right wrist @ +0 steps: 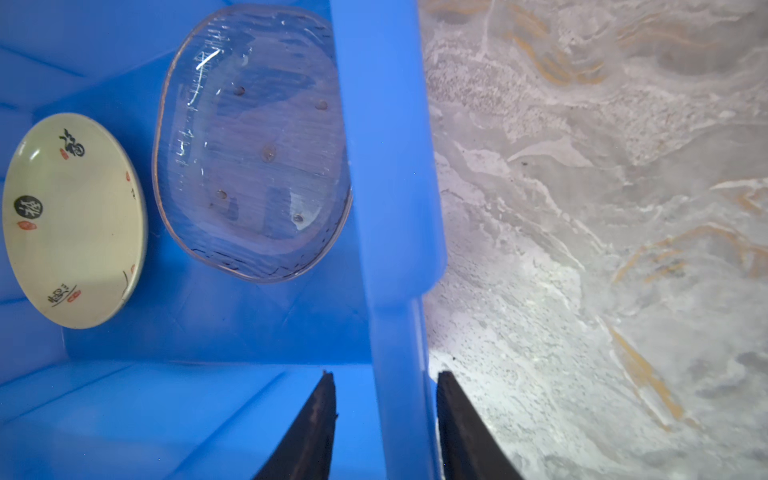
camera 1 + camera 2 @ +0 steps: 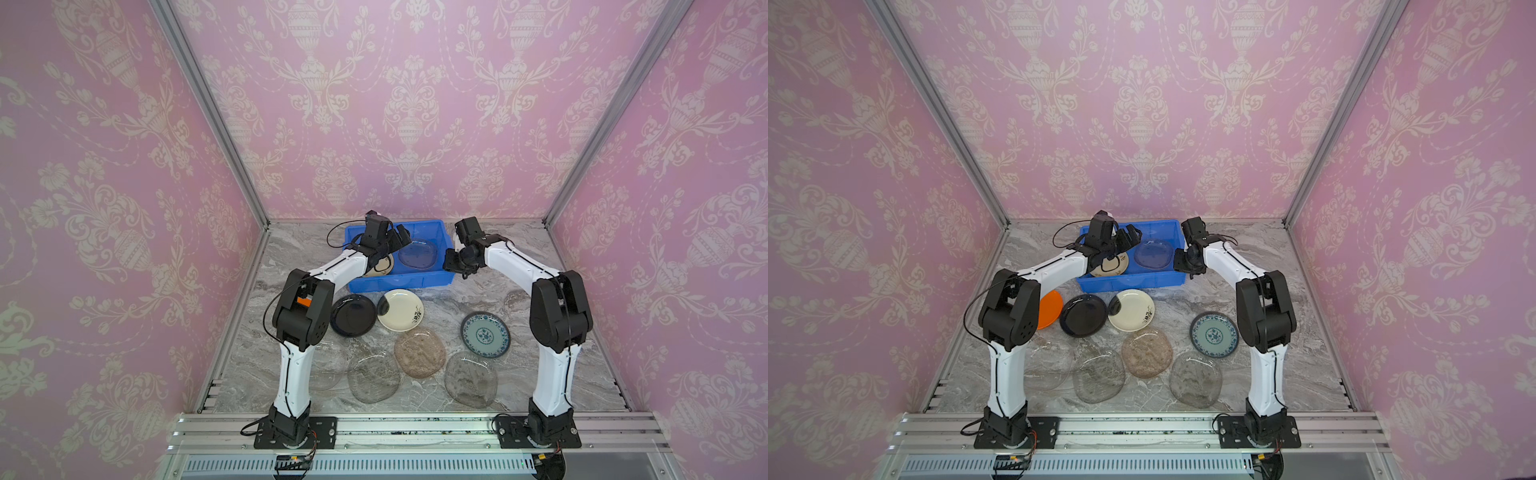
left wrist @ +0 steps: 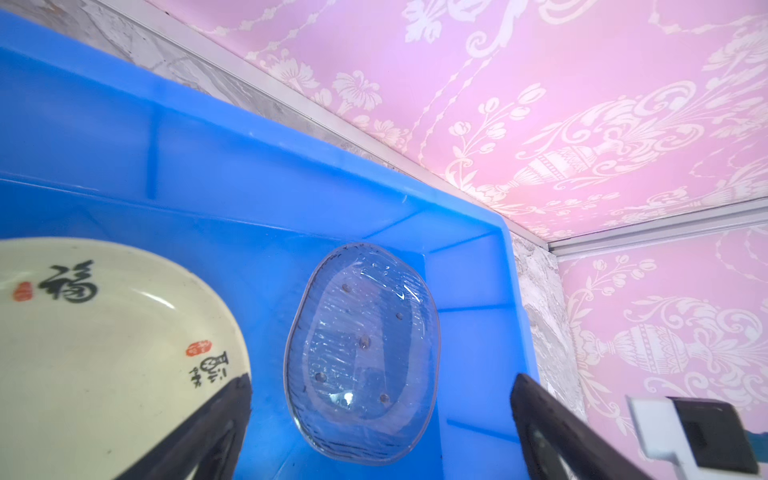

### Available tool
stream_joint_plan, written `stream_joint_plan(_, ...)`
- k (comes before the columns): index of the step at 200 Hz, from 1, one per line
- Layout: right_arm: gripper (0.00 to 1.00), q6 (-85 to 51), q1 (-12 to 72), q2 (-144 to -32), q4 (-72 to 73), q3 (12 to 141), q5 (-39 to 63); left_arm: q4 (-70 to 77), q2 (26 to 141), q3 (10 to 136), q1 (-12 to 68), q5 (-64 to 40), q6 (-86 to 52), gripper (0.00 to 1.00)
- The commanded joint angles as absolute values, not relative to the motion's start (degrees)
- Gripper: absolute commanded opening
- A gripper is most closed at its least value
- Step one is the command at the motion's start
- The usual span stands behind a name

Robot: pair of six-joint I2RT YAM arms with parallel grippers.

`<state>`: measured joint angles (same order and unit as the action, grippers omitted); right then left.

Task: Place the plates into the plastic bin on the countertop
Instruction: Rotate the plastic bin at the top-center of the table.

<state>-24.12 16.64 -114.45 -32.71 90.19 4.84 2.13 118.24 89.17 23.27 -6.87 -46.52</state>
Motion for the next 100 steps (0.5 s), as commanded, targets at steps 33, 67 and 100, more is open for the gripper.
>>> stream_joint_plan(33,0.45,-23.2,16.41,-106.09,-34.43,86.37,1.55,0.21,109.12,81.81,24.38,-1.95,-39.89,0.99)
stream_joint_plan(67,0.52,-22.12,15.91,-98.46,-32.99,86.79,4.76,8.49,104.04,73.07,24.4,-3.98,-39.11,0.99)
stream_joint_plan(100,0.53,-18.14,17.02,-90.99,-40.55,84.03,10.3,4.09,97.65,67.04,23.99,-11.55,-38.76,0.99)
